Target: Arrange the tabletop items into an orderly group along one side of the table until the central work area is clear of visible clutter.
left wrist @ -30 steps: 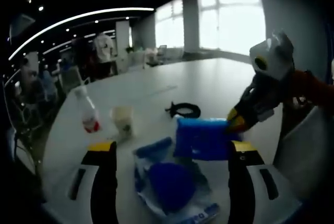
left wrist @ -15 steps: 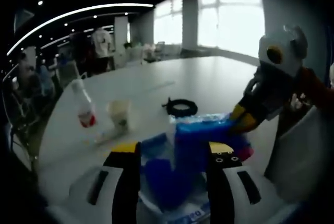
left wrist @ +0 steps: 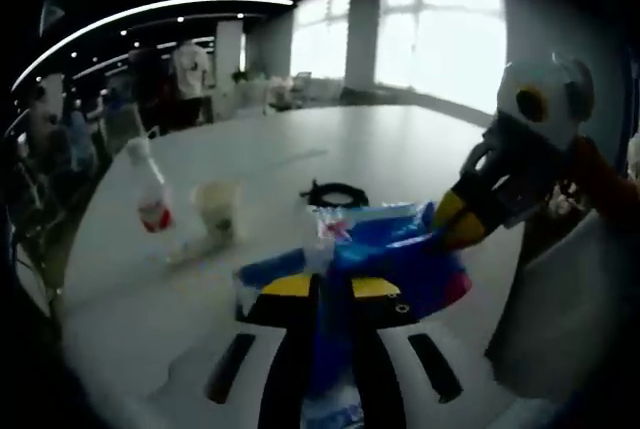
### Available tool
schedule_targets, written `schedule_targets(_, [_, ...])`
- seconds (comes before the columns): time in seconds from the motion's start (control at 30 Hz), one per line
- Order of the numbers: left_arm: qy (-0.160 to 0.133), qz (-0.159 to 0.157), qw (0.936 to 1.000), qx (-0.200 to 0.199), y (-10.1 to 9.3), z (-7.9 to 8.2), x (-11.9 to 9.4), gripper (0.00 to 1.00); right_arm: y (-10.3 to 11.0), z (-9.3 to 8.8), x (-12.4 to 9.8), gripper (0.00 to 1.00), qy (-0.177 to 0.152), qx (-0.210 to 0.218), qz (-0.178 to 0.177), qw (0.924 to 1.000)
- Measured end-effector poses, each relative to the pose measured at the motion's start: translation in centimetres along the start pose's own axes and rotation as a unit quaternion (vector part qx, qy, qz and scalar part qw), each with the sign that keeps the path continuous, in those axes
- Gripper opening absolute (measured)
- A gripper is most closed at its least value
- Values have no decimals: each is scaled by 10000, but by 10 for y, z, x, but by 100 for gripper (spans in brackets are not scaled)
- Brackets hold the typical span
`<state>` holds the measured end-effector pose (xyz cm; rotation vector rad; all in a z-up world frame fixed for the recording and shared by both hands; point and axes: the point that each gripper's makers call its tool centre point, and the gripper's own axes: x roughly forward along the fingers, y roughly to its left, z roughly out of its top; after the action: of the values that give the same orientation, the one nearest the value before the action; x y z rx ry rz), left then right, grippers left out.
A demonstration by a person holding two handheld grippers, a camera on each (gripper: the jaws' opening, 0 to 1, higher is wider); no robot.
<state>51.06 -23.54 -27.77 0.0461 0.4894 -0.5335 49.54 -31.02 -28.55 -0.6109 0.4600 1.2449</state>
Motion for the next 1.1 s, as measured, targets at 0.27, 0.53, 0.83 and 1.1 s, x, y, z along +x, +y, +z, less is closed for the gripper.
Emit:
schedule_targets(0.27, [-94,-60,9985,-530,-1,4,-2,0,-6,2,-2,1,-72,194,-127,9997])
schedule_targets(0.53, [-348,167,9942,-1004,7,13,-7,0,-19,8,2,4,-484,1304,-403,9895])
schedule_targets(0.83, [-398,456,9879,-1428,16,11,-7,0,-55,2,-8,57,-698,2267,-1264,9632])
schedule_targets(1.1, [-599,802,9763,-1919,33,11,-14,0,-56,-6,-4,60,-691,2982,-1467,9406])
